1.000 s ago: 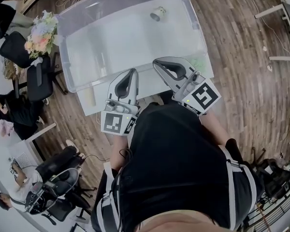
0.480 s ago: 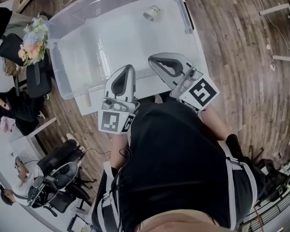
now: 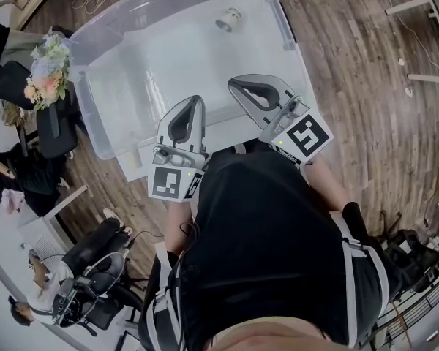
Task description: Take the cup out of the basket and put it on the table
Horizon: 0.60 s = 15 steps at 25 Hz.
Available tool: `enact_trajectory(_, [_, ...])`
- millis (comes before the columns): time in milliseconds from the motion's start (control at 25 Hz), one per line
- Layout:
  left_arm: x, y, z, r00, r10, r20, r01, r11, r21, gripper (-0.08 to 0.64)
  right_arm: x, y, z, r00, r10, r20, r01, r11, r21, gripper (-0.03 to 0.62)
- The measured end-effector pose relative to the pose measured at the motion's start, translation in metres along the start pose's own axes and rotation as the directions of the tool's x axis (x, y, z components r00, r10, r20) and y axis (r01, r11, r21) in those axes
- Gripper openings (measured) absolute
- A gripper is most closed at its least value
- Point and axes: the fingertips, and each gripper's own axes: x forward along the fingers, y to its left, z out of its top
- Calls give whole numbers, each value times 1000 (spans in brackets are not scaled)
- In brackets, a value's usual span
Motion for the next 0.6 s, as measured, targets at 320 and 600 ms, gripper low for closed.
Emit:
enact_trajectory(320, [-9,28,3,1000,-26,3,26,1000,-13,17,38,-42,-1,985,-132,-107,122,987,-101,18])
enact_trajectory(600, [-8,46,6,998,-57,3,57,998,-3,17,73,-85,-12,957,-236,-168,210,965,-160,18])
